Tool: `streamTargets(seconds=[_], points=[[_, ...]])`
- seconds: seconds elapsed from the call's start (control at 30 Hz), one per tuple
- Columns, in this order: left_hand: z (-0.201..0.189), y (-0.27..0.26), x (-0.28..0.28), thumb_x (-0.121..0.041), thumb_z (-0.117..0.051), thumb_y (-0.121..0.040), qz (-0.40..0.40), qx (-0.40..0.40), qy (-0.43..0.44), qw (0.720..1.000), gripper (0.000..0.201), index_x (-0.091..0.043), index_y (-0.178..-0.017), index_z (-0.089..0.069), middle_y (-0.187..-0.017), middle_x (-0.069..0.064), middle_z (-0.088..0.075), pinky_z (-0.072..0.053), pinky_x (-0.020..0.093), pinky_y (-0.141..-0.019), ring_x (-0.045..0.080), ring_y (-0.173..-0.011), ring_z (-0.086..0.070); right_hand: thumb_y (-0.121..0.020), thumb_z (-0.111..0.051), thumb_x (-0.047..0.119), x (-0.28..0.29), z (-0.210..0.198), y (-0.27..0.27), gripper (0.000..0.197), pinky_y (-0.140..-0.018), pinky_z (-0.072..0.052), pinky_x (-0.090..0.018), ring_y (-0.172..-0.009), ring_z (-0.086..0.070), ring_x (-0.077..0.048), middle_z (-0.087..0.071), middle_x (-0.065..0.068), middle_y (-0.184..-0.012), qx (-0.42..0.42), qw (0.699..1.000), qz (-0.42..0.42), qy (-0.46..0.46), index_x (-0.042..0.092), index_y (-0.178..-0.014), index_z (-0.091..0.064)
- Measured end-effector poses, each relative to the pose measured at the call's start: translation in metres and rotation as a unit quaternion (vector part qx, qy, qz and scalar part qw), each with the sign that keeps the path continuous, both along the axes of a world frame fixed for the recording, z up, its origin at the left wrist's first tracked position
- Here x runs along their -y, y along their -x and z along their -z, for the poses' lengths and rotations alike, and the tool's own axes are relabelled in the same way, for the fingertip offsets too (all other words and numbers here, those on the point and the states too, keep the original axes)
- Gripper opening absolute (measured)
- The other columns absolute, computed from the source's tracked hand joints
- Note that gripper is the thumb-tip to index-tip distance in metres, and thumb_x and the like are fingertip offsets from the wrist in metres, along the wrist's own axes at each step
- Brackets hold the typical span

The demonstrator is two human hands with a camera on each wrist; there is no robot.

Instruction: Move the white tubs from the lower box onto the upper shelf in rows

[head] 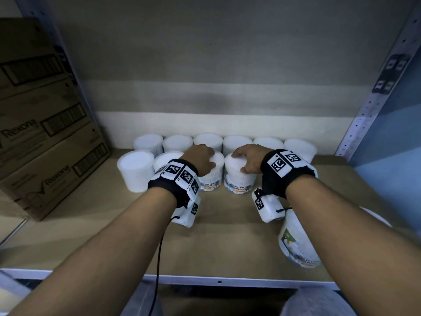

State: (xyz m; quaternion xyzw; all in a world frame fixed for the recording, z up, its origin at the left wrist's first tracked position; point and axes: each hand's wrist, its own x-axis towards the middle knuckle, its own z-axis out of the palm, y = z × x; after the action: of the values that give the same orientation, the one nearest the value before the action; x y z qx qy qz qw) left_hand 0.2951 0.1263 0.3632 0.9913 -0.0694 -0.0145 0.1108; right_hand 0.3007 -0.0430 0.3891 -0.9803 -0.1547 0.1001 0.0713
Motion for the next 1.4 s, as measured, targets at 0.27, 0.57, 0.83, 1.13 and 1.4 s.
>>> streamTargets(seconds=[0.27,0.57,0.83,1.13,1.4], points=[[-0.005,0.006,-0.005,-0.022,-0.055,-0.094,0.016,-0.020,0.037,0.999,0.050,-0.014,-0.142,-0.042,-0.150,0.006,-0.040,-0.028,0.030,-0.114,0.024,-0.138,-0.038,-0.088,-0.061,0.012,-0.002,-0.004,0.004,0.058,-0.107,-0.033,-0.026,-0.136,-0.040,-0.023,-0.037,-0.004,-0.151,-0.008,1.000,0.000,0.013,0.017,-0.142,-0.041],[-0.010,0.034,-0.008,-0.023,-0.056,-0.093,0.027,-0.039,0.033,0.998,0.051,-0.015,-0.142,-0.042,-0.149,0.005,-0.040,-0.029,0.031,-0.114,0.023,-0.137,-0.039,-0.087,-0.063,0.014,-0.002,-0.005,0.029,0.058,-0.106,-0.034,-0.025,-0.134,-0.041,-0.022,-0.038,-0.005,-0.149,-0.015,0.999,-0.022,0.021,0.016,-0.141,-0.042],[-0.013,0.086,-0.014,-0.027,-0.057,-0.092,0.043,-0.052,0.032,0.997,0.049,-0.019,-0.140,-0.045,-0.148,0.001,-0.039,-0.030,0.028,-0.112,0.019,-0.136,-0.038,-0.091,-0.059,0.018,0.001,-0.006,0.077,0.057,-0.110,-0.030,-0.027,-0.138,-0.035,-0.023,-0.031,-0.005,-0.150,-0.046,0.997,-0.052,0.040,0.020,-0.143,-0.037],[-0.010,0.141,-0.013,-0.027,-0.062,-0.089,0.073,-0.023,0.047,0.996,0.050,-0.020,-0.137,-0.050,-0.144,-0.002,-0.046,-0.031,0.025,-0.109,0.017,-0.134,-0.040,-0.089,-0.061,0.017,0.015,-0.002,0.132,0.057,-0.111,-0.030,-0.026,-0.135,-0.037,-0.018,-0.035,0.002,-0.146,-0.046,0.996,-0.071,0.004,0.023,-0.142,-0.041],[-0.008,0.165,-0.008,-0.031,-0.065,-0.086,0.080,-0.022,0.063,0.995,0.048,-0.024,-0.132,-0.054,-0.134,-0.004,-0.049,-0.038,0.034,-0.107,0.016,-0.127,-0.045,-0.091,-0.059,0.017,0.029,0.001,0.157,0.055,-0.113,-0.025,-0.024,-0.137,-0.031,-0.014,-0.033,0.007,-0.146,-0.064,0.995,-0.070,-0.029,0.025,-0.141,-0.039]])
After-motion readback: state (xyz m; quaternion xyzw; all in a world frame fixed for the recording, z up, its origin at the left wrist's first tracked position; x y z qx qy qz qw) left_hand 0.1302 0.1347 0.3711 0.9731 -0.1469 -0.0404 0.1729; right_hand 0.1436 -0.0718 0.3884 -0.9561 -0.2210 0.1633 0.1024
